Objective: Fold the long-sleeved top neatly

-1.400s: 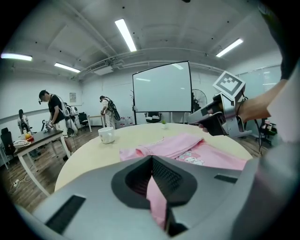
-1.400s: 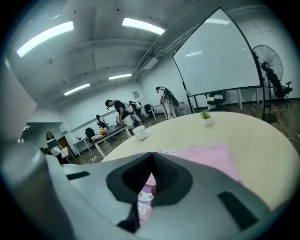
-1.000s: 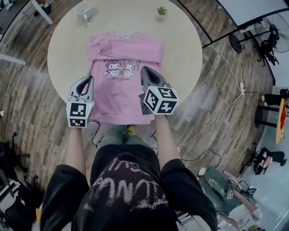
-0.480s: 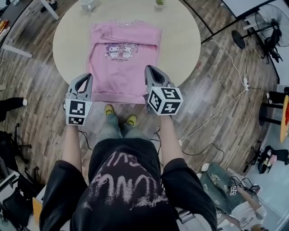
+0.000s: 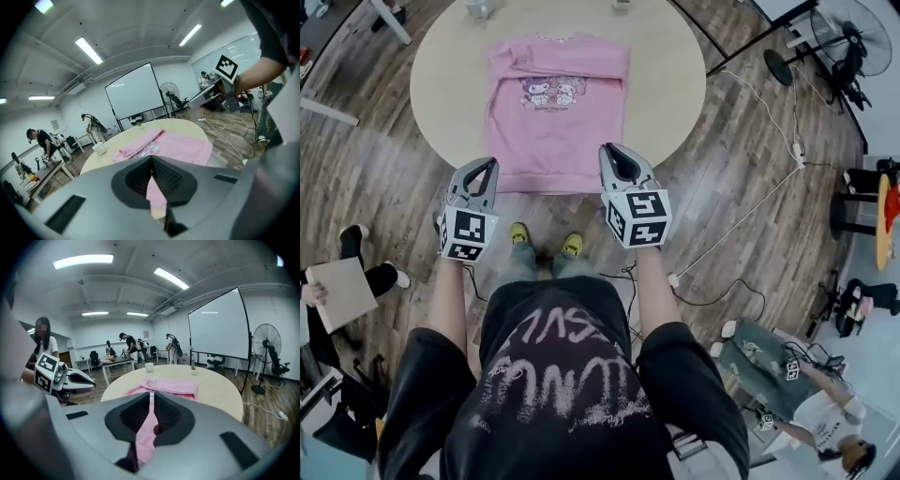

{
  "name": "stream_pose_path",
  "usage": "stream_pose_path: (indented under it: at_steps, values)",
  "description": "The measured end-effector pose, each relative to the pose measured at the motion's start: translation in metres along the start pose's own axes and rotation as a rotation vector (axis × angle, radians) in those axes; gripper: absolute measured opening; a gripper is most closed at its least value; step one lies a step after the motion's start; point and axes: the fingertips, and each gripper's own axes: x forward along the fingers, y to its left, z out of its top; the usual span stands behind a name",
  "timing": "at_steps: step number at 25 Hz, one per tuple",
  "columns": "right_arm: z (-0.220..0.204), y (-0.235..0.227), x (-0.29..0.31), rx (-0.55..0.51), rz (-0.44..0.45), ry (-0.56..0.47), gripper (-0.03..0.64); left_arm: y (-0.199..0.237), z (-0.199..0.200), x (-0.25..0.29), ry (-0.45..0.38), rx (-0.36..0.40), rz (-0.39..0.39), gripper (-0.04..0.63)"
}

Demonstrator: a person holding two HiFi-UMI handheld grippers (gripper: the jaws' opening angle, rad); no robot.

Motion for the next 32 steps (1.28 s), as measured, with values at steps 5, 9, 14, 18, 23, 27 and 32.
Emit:
stream_pose_path:
  at_steps: [5,9,14,18,23,27,32]
  values:
    - [-0.004,0.028,-0.015,-0.125,0.013,0.028,0.108,-0.008,-0.001,-0.01,-0.008,0.092,-0.067,0.011]
    - [-0.012,0.037,-0.021,-0.212,0.026,0.073,0.172,-0.01,-0.003,-0.009,0.0,0.13,-0.113,0.038]
    - [-0.039,0.037,-0.022,-0.419,0.052,0.19,0.221,-0.026,-0.011,-0.001,0.056,0.242,-0.212,0.154]
    - [-0.07,0.036,-0.021,-0.549,0.099,0.294,0.281,-0.043,-0.032,0.007,0.13,0.355,-0.278,0.213]
    - [-0.104,0.033,-0.024,-0.659,0.134,0.368,0.309,-0.057,-0.051,0.011,0.188,0.413,-0.309,0.247]
    - [-0.138,0.029,-0.022,-0.72,0.164,0.447,0.332,-0.066,-0.069,0.014,0.228,0.449,-0.333,0.255]
    - [-0.169,0.02,-0.018,-0.808,0.192,0.509,0.333,-0.075,-0.093,0.02,0.279,0.504,-0.346,0.258]
